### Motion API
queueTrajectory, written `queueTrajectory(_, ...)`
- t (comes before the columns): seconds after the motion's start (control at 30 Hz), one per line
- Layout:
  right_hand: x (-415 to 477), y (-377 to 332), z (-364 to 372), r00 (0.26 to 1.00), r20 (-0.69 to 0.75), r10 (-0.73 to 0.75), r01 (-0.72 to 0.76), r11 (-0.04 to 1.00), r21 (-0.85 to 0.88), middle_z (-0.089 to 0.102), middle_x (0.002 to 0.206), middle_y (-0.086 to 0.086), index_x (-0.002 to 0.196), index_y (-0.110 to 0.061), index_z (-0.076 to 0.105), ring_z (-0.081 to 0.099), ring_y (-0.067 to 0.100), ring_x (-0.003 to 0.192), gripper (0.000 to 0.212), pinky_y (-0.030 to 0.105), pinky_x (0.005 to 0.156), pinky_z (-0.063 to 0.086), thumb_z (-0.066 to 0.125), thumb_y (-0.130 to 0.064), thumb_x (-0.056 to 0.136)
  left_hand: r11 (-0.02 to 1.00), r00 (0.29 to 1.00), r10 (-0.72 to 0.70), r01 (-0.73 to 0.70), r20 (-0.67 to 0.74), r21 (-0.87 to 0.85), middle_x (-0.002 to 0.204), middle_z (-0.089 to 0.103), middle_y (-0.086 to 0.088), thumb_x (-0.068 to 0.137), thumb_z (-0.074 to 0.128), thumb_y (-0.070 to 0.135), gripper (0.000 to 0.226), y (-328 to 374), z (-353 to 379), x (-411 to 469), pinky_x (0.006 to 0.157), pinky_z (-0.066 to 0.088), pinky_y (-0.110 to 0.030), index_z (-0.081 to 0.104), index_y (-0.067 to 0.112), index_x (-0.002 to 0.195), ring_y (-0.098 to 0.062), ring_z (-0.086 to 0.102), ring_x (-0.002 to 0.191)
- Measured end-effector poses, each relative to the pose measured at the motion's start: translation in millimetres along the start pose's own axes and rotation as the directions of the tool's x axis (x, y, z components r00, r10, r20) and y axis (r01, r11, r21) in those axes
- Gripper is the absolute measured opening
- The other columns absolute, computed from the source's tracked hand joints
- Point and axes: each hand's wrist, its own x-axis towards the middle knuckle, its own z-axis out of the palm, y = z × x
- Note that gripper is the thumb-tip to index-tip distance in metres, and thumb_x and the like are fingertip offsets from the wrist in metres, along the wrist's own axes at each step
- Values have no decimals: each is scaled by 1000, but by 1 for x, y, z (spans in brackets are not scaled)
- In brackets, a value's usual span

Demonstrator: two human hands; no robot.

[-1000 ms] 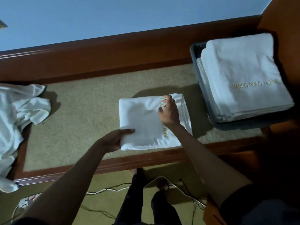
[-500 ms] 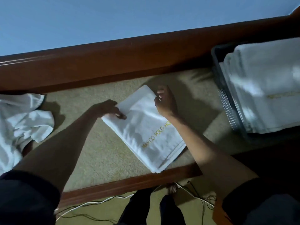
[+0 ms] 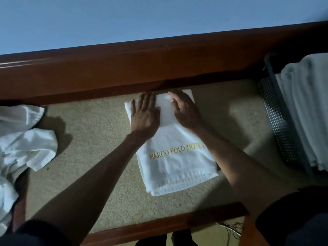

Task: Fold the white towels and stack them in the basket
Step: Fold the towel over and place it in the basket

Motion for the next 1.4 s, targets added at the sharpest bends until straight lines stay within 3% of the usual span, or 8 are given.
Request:
queueTrajectory(0.1,-6,18,17,992,-7,-125,122,980,-157,44,156,12,150,-7,46,37,24,147,48,39,123,25,34,-21,106,993,995,87,-83,-48,80,171,16,-5,108,27,42,62,-13,15,-5,127,0,-47,14,18,164,-23,8,158)
queueTrajectory(0.23,-13,20,24,970,-29,-243,225,930,-291,36,160,18,152,0,38,32,27,150,52,43,124,24,38,-24,107,988,993,96,-87,-71,125,171,16,-4,109,27,44,62,-18,19,-3,127,3,-46,13,20,165,-23,10,158)
queueTrajectory(0.53,-53,20,7,978,100,-183,208,893,-398,19,167,18,159,-5,23,15,30,155,70,46,125,17,37,-46,104,992,995,40,-28,-93,121,171,6,-13,109,30,39,64,6,30,-45,127,10,-53,12,11,164,-27,2,159)
queueTrajectory(0.7,-111,26,-12,960,195,-202,262,894,-363,14,168,16,160,-11,24,9,29,157,69,44,126,11,36,-48,104,986,996,83,-76,-40,150,172,-2,-9,111,29,43,64,9,36,-108,129,5,-47,6,19,165,-23,-5,159)
queueTrajectory(0.97,-190,45,-35,946,268,-186,263,920,-290,13,169,14,159,-8,26,6,27,157,70,50,124,19,41,-47,103,976,996,81,-88,44,197,172,-8,-3,108,24,53,68,11,38,-191,127,9,-51,1,26,165,-23,-8,159)
queueTrajectory(1.17,-244,60,-44,967,242,-79,141,958,-251,14,168,16,160,-4,19,15,28,156,74,50,121,26,28,-52,105,966,986,80,-113,149,231,172,-9,-4,105,9,61,71,13,34,-232,128,4,-50,3,23,165,-23,-10,158)
queueTrajectory(1.3,-264,65,-46,958,285,36,37,968,-248,-5,170,7,162,-11,0,-2,19,157,76,42,127,13,17,-59,106,990,996,84,-85,13,115,168,24,-5,106,17,54,67,28,11,-209,128,0,-49,40,17,157,-19,12,157)
queueTrajectory(1.4,-273,67,-47,967,251,42,9,980,-197,5,170,11,162,-10,4,6,23,157,79,44,127,16,13,-63,104,998,998,65,-66,3,13,171,11,-5,109,25,50,62,50,13,-164,128,1,-45,23,19,163,-20,5,158)
